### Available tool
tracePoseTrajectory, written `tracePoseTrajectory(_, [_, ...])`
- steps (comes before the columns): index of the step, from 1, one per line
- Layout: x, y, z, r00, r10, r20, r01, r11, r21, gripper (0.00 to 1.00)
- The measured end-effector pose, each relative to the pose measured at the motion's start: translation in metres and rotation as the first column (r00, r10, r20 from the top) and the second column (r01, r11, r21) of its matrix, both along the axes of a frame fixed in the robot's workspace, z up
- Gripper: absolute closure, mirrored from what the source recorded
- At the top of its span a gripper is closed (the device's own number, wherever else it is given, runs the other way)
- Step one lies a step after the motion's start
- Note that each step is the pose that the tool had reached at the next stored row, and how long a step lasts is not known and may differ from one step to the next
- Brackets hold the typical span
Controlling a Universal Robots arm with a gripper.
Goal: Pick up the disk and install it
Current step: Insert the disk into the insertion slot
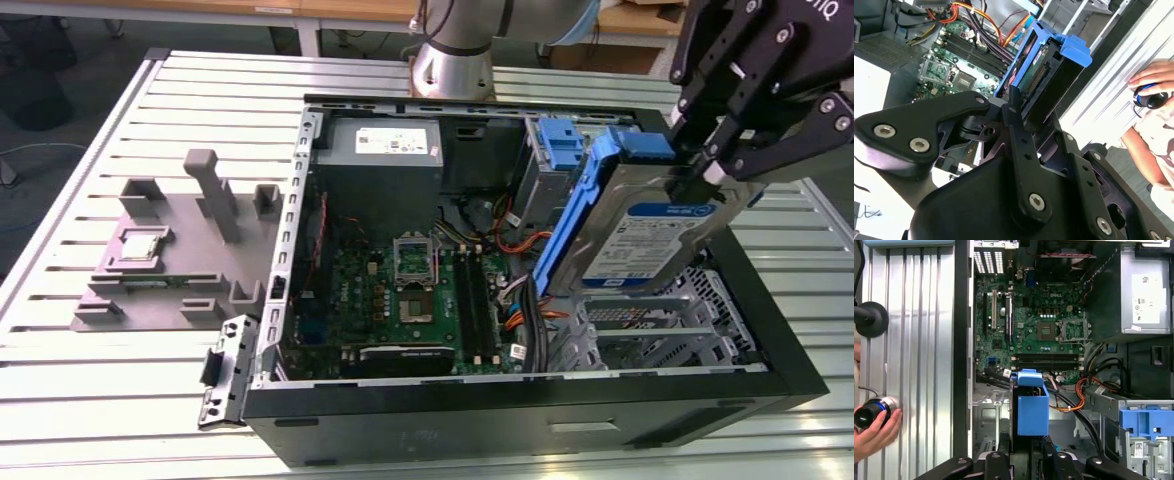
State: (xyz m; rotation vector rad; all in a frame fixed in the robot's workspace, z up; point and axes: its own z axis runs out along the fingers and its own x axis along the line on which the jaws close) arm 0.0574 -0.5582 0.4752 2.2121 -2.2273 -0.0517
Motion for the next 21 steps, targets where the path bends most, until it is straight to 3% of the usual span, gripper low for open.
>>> tracePoseTrajectory(4, [0.0033, -0.0029, -0.0004, 1.0, 0.0, -0.0001, 0.0, 1.0, 0.0001, 0.65])
tracePoseTrajectory(14, [0.035, -0.0039, -0.0014, 1.0, 0.0, -0.0052, 0.0, 1.0, 0.0001, 0.65])
tracePoseTrajectory(21, [0.0475, -0.0087, -0.0035, 1.0, 0.0, -0.006, 0.0, 1.0, 0.0, 0.65])
